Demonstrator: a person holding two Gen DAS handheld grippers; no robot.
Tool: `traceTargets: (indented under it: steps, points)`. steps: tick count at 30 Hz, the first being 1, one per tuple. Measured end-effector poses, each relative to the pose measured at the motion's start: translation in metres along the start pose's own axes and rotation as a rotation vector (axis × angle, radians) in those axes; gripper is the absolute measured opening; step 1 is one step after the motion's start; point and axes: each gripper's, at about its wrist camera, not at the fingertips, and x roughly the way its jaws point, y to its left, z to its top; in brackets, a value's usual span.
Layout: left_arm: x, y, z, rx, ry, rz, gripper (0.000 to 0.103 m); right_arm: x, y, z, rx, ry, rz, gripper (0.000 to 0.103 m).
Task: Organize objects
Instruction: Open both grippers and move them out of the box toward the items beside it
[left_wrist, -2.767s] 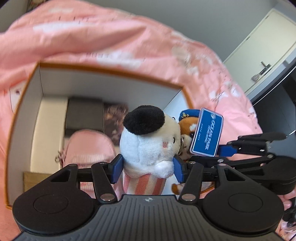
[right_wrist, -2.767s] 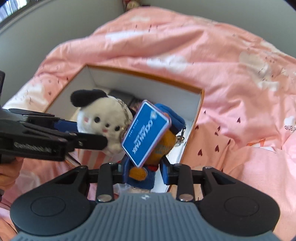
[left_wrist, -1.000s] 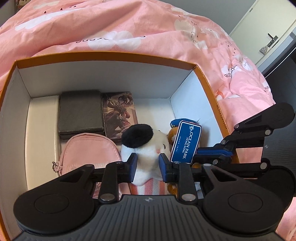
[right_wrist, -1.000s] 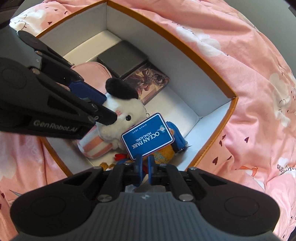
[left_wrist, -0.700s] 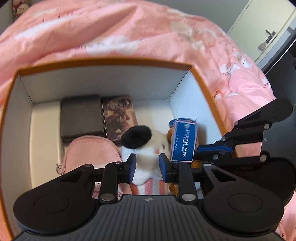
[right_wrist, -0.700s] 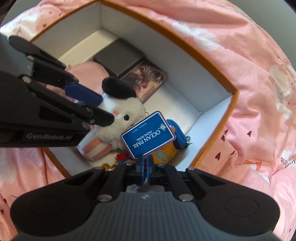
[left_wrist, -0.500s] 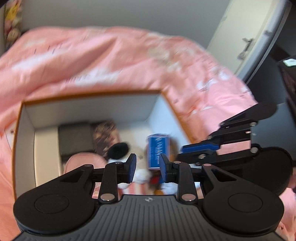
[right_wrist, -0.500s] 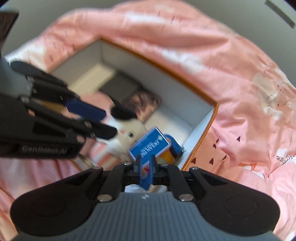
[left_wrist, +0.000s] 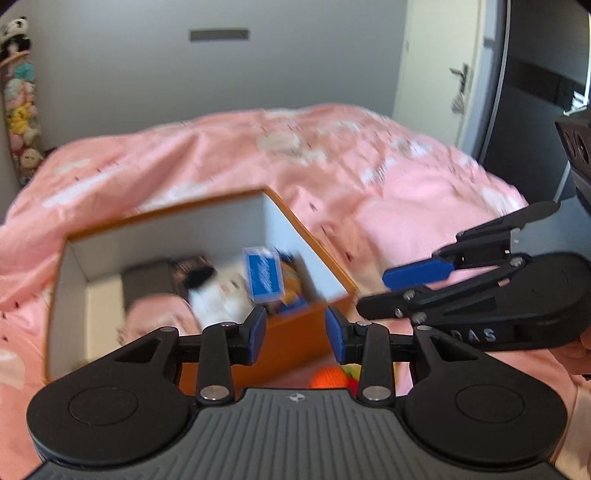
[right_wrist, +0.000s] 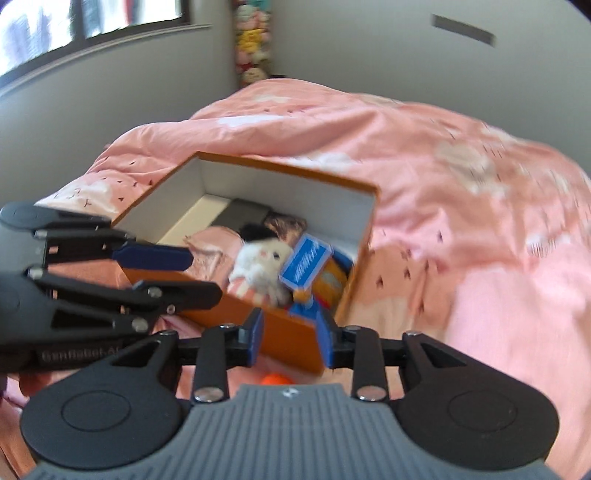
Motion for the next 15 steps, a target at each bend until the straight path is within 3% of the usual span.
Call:
traceTargets:
  steps: [5,11,15]
  points:
    - [0.027,-0.01,-0.015,0.017,0.126,-0.156,0.052,0.01,-0.009,-0.038,0.086,0.046,-0.086,0.035]
    - [0.061,-0.011,-0.031,-0.011,0.23,-0.147,0.052,0.027,-0.017,-0.072,0.09,0.102,-0.186,0.035]
    - [0.073,-0.006,-0.04,-0.039,0.246,-0.134,0.052,0.042,-0.022,-0.081,0.101,0.129,-0.194,0.035]
